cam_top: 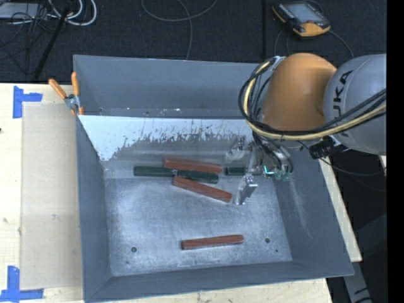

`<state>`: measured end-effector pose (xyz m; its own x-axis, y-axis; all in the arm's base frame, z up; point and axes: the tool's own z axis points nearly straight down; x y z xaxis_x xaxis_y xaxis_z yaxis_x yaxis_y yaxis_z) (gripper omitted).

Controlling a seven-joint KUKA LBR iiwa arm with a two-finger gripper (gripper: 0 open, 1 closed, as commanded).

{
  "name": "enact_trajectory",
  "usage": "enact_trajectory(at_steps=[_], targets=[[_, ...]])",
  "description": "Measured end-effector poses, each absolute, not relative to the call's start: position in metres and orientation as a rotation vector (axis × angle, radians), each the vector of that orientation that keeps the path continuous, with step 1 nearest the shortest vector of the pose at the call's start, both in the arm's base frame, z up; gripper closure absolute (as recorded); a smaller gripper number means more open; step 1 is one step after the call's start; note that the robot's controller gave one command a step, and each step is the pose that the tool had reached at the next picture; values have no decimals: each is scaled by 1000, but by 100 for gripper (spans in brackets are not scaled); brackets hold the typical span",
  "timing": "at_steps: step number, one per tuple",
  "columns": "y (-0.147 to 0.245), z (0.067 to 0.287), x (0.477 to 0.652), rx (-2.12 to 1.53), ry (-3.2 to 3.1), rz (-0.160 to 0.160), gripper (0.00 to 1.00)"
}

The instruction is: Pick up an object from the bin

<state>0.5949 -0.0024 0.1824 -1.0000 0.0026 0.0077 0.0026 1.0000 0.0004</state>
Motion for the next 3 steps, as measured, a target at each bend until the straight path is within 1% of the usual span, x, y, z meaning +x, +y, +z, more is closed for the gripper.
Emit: enact_trajectory(at_steps=[1, 2, 3], targets=[[-2, 186, 597, -4, -3141, -1, 0], [-3, 138, 600, -6, -3148, 0, 0], [13, 83, 623, -88, -3170, 5, 100]])
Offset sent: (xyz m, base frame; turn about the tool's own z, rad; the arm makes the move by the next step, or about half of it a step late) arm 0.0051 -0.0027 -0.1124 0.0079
